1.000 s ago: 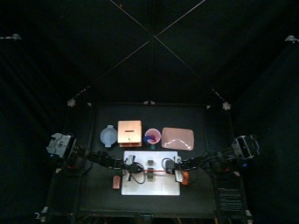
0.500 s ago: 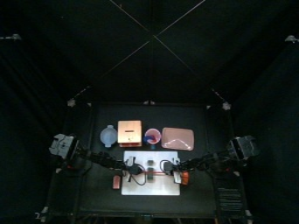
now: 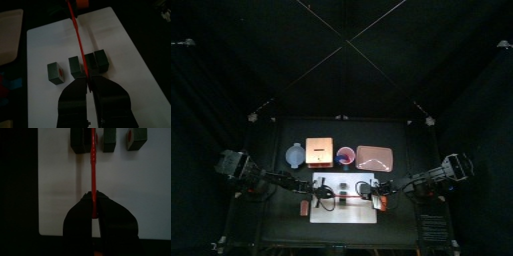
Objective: Cut sushi roll
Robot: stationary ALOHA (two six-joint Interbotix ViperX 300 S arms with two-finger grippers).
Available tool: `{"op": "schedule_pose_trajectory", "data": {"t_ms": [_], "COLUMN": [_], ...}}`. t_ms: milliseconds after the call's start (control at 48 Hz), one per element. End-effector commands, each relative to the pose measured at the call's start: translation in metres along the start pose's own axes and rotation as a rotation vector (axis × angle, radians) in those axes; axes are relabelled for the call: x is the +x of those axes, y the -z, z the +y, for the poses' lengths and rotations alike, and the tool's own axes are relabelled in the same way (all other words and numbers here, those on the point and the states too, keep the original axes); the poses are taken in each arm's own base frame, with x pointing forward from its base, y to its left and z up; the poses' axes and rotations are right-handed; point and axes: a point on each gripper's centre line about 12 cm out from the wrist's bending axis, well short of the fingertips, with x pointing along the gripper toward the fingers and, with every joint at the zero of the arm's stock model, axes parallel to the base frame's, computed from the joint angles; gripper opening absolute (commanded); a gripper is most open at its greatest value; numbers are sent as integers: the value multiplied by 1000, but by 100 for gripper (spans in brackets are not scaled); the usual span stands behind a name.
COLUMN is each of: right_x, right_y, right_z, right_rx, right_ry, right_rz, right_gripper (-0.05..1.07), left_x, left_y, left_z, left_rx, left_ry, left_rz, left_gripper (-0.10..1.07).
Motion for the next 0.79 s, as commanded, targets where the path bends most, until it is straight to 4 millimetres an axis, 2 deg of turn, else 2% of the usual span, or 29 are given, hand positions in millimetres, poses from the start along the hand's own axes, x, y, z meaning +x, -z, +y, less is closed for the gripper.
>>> {"op": "schedule_pose_trajectory", "data": {"t_ms": [0,125,312,625,771], "right_x": [-3,3,12,13,9], "right_y": [9,15,22,17,11], "right_z": [9,15,19,19,20], "right_rx": [-24,-23,-7,-21,-44], "right_ry": [-17,-29,-34,-32,-31], "right_rz": [44,70,109,102,82], "right_gripper": [32,32,32,32,32], "left_x": [-6,2,12,14,11], "left_y": [9,17,21,25,18], "left_z": [-14,-28,-37,-36,-35], "left_rx": [33,58,72,70,71], "left_ry": [38,72,90,90,89], "left_rz": [26,56,77,94,73], "left_gripper": [39,39,39,39,39]}}
